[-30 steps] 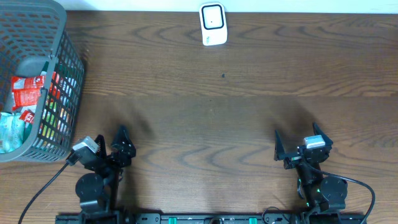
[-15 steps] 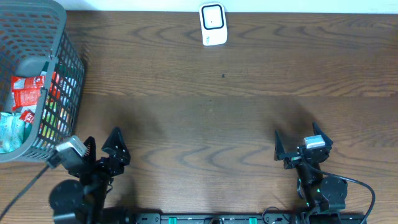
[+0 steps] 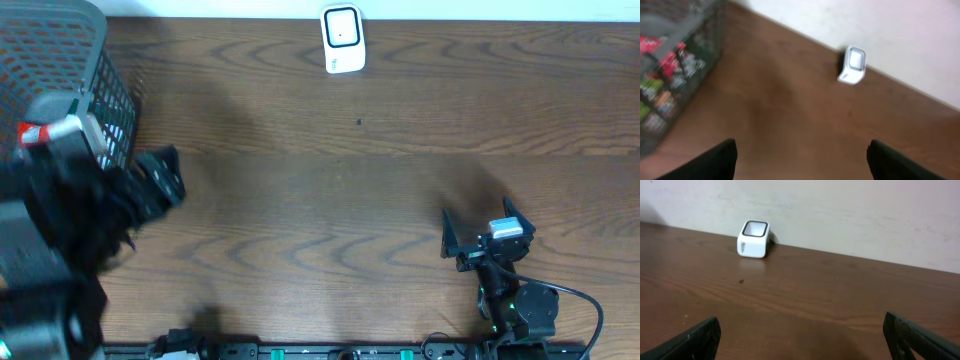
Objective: Scan the item barcode
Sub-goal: 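Move the left gripper into the grey basket toward a green juice carton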
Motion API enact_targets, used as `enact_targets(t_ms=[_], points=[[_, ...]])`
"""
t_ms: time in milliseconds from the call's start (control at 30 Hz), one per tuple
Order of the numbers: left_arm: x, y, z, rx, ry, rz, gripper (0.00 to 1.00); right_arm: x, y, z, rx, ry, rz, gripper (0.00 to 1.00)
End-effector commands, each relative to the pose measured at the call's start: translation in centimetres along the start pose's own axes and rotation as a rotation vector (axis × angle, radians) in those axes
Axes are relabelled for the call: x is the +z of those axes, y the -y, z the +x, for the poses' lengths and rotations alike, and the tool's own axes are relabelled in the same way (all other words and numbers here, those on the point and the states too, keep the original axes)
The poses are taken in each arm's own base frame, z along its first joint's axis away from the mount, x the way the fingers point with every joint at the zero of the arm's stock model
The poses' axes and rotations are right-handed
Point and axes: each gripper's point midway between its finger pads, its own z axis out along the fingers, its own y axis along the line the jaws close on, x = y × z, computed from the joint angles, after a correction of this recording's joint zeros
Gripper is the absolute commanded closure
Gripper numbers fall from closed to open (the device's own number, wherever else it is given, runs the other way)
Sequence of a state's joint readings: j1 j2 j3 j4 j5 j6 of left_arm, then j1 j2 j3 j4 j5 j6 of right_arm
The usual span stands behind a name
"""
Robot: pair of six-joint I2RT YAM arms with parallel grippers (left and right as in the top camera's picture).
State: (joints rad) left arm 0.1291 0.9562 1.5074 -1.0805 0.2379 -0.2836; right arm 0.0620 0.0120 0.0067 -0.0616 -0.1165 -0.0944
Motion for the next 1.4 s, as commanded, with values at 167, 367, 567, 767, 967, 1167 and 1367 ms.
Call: enact_targets(t_ms=[167,367,567,767,967,1167,1367], points=[[4.4,-3.8,-6.0,0.044,-0.071,-0.298,0.16,0.0,0.0,0.0,0.012,0.001,0.002,0.01],[8.2,-6.3,-7.0,0.006,-0.104,-0.352,0.16,0.0,0.0,0.0,0.012,0.001,0.002,0.01],[7.1,-9.2,-11.7,-0.042,0.082,-0.402,0.16,0.0,0.1,0.0,0.012,0.001,0.002,0.01],[3.9,-15.6,-12.7,-0.129,0.145,-0.616,0.16,0.0,0.0,0.0,0.012,0.001,0.002,0.01],[2.4,-21.5,-10.8,-0.223,0.097,-0.779,0.16,0.0,0.1,0.0,0.012,0.001,0.002,0.01],[4.6,-25.2,-9.1,-0.222,-0.025,-0.83,0.16,0.0,0.0,0.0,0.012,0.001,0.002,0.01],[9.1,-27.1,-6.2,-0.16,-0.234,-0.776,0.16,0.0,0.0,0.0,0.012,0.001,0.002,0.01]])
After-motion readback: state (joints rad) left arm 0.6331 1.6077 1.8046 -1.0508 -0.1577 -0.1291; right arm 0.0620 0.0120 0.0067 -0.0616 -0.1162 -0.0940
